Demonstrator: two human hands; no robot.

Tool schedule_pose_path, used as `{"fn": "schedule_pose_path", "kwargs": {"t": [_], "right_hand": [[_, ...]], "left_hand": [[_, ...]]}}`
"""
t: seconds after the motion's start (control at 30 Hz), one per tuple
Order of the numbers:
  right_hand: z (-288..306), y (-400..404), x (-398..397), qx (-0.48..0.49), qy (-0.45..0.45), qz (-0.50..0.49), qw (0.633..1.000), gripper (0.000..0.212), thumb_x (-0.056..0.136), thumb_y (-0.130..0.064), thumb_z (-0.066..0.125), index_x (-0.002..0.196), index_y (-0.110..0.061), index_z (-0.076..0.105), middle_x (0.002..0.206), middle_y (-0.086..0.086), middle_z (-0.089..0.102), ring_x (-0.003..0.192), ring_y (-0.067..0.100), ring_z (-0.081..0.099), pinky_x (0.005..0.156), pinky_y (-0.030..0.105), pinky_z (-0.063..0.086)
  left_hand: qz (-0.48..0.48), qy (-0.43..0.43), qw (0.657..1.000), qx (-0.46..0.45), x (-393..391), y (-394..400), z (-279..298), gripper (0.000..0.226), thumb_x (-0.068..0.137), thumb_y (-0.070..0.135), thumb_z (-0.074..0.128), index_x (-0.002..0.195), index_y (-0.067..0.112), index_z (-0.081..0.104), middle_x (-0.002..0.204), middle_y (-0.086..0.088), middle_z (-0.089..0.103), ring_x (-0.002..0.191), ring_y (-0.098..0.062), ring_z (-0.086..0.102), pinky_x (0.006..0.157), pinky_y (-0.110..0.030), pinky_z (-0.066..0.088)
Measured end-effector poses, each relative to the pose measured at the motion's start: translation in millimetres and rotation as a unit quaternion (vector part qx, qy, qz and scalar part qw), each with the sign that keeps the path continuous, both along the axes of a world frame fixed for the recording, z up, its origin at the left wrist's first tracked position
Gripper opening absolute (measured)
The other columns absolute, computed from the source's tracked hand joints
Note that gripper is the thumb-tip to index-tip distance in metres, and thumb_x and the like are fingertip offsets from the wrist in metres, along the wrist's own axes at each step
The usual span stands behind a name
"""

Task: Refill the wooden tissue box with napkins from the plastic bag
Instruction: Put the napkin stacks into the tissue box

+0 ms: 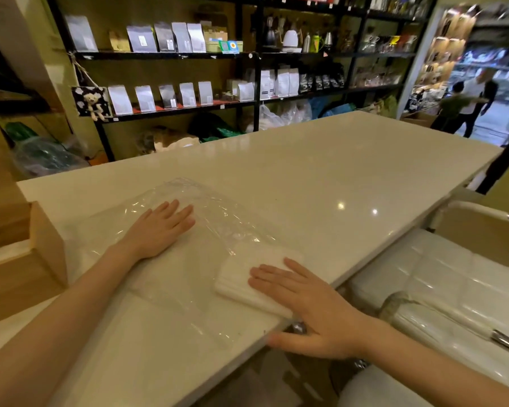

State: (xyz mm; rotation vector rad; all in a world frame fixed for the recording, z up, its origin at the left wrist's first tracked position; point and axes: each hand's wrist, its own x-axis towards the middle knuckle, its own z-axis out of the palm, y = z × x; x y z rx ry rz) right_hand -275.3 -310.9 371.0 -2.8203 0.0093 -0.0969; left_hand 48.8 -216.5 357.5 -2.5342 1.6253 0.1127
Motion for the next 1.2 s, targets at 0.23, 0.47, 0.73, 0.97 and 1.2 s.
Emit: {"fn": "schedule_pose_path", "kwargs": {"t": [0.23, 0.47, 0.73, 0.97, 1.2], "right_hand": [[-26, 1, -25, -0.141, -0.159, 0.009, 0.977, 0.062, 0.075, -0.021, 0.069, 0.132, -0.019, 0.044, 0.134, -0.001, 0.057, 0.127, 0.011, 0.048, 0.106, 0.040, 0.041], [29, 11, -31, 0.158, -0.232, -0.064, 0.958, 0.041, 0.078, -0.016, 0.058, 0.116, -0.030, 0.063, 0.105, -0.011, 0.072, 0.085, 0.006, 0.066, 0.072, 0.020, 0.054], [85, -11, 18, 0.626, -0.209, -0.180, 0.730, 0.015, 0.063, -0.004, 0.063, 0.065, -0.016, 0.072, 0.068, -0.001, 0.068, 0.065, 0.014, 0.062, 0.054, 0.022, 0.050], [77, -1, 102, 0.778, -0.076, -0.203, 0.590, 0.014, 0.079, -0.002, 0.051, 0.079, -0.008, 0.063, 0.062, 0.002, 0.070, 0.055, 0.014, 0.066, 0.057, 0.024, 0.055], [79, 25, 165, 0.777, 0.061, -0.150, 0.608, 0.019, 0.079, -0.004, 0.055, 0.096, -0.008, 0.062, 0.075, 0.007, 0.071, 0.064, 0.019, 0.069, 0.050, 0.024, 0.057]], "left_hand": [[0.049, 0.077, 0.993, -0.070, -3, -1, -3, 0.065, 0.087, 0.063, 0.018, 0.144, 0.035, 0.006, 0.158, -0.001, 0.002, 0.145, -0.020, 0.003, 0.117, -0.043, 0.004], [0.036, 0.063, 0.994, -0.080, -10, 2, 4, 0.075, 0.081, 0.071, 0.019, 0.145, 0.033, 0.011, 0.158, -0.004, 0.004, 0.145, -0.020, 0.004, 0.116, -0.043, 0.005], [0.065, 0.157, 0.925, -0.340, -37, 15, 23, 0.044, 0.095, 0.038, 0.035, 0.135, 0.020, 0.044, 0.147, -0.003, 0.039, 0.138, -0.019, 0.031, 0.111, -0.028, 0.018], [0.182, 0.754, 0.515, -0.366, -91, 49, 58, 0.083, 0.071, 0.060, 0.038, 0.116, -0.007, 0.054, 0.111, -0.023, 0.058, 0.114, -0.038, 0.050, 0.101, -0.042, 0.039], [0.248, 0.713, 0.430, -0.496, -77, 91, 71, 0.036, 0.063, 0.020, 0.065, 0.098, 0.011, 0.062, 0.084, -0.003, 0.074, 0.088, -0.019, 0.065, 0.075, -0.029, 0.057]]}}
